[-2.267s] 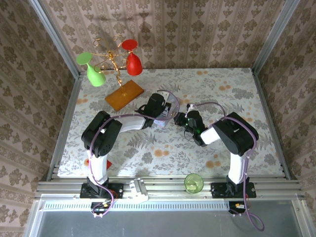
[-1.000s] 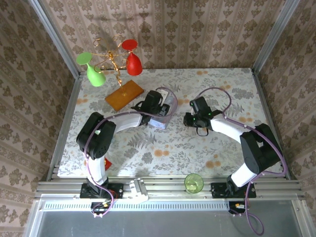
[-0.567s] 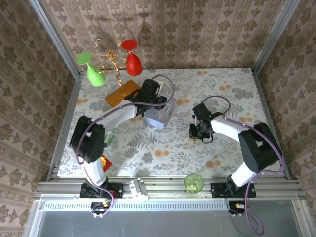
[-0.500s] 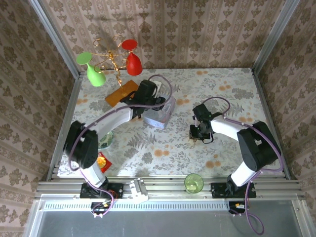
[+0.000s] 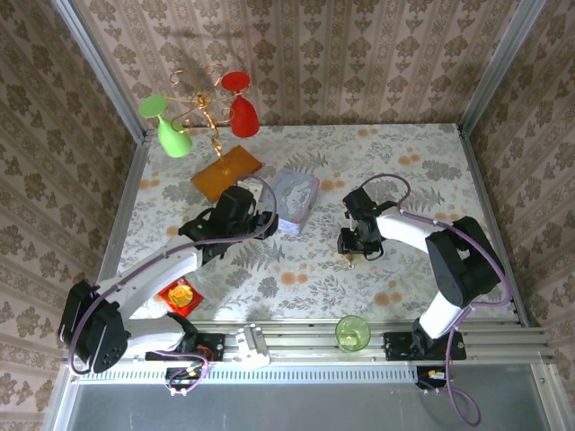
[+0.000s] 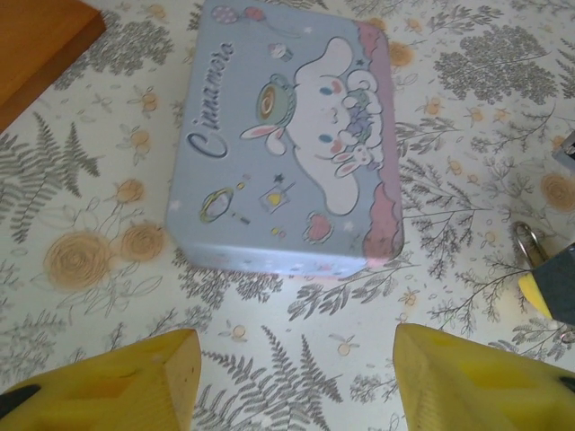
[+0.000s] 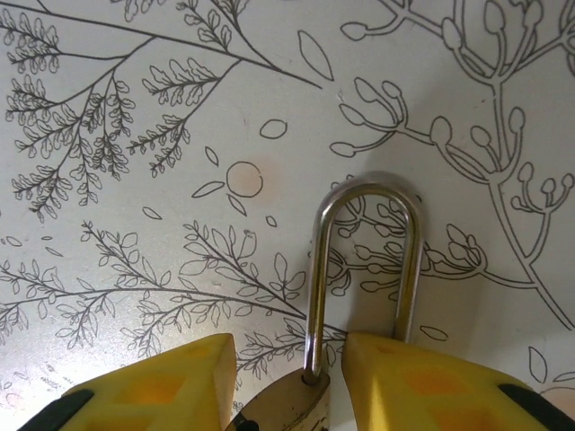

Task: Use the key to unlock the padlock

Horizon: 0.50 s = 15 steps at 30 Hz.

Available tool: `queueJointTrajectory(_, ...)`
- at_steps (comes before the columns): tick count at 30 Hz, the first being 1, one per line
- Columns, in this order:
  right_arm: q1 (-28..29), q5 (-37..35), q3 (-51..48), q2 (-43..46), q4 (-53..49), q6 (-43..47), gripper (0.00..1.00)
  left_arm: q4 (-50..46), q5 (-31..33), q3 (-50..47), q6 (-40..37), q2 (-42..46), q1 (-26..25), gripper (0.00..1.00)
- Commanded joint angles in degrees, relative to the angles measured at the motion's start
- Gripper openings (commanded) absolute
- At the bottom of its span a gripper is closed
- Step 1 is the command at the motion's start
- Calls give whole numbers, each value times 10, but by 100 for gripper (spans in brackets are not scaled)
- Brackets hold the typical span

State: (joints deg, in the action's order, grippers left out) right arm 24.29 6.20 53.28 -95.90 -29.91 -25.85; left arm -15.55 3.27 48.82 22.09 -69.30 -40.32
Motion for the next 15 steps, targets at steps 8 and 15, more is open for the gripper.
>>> queueJointTrajectory(8, 1, -94, 1, -3, -62, -10, 28, -29, 3, -58, 24, 79, 39, 60)
queueJointTrajectory(15, -7, -50, -7, -7, -27, -16, 26, 2, -33, -83, 35, 79, 59, 60)
